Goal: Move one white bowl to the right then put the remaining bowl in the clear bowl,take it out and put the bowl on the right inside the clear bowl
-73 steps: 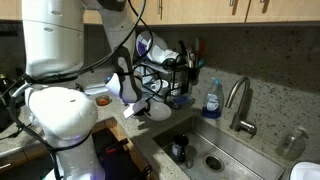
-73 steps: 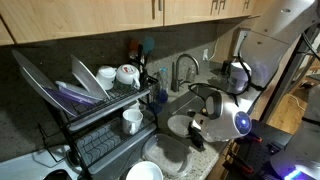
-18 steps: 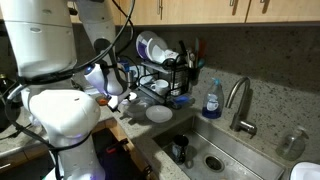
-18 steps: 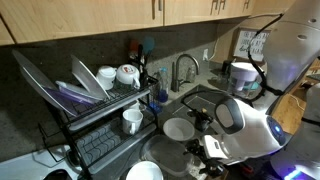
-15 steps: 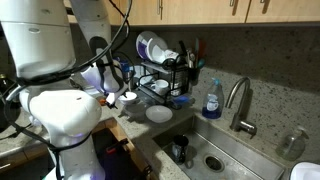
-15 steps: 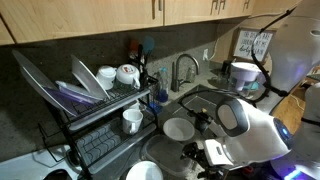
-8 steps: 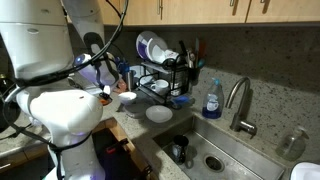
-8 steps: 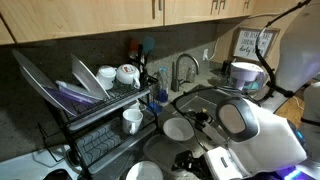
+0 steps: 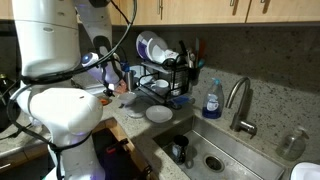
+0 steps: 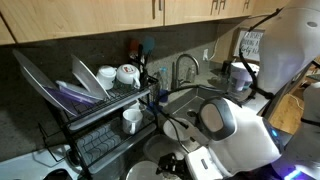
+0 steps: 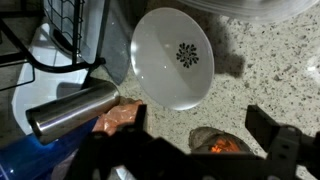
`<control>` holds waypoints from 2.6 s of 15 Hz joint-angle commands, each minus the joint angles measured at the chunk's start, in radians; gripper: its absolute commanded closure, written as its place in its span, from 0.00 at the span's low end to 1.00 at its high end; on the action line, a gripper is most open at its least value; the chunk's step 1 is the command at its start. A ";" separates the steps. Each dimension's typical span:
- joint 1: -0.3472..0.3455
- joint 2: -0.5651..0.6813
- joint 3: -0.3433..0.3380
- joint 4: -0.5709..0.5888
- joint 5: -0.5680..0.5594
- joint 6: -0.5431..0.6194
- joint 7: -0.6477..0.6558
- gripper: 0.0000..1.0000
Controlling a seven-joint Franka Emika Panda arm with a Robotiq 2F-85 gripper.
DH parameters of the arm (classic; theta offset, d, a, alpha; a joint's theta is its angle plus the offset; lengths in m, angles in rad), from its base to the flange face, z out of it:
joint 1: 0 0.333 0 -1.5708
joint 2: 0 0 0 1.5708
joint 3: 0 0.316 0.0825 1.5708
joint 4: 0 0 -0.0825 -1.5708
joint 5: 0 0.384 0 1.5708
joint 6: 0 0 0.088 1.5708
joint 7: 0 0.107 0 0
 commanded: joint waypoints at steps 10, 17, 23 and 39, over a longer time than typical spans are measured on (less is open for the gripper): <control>-0.013 0.380 -0.057 0.231 0.313 0.031 -0.391 0.32; -0.015 0.367 -0.042 0.219 0.382 0.022 -0.447 0.89; -0.016 0.363 -0.033 0.217 0.383 0.022 -0.449 0.96; -0.070 0.081 -0.045 0.071 0.334 0.069 -0.266 0.97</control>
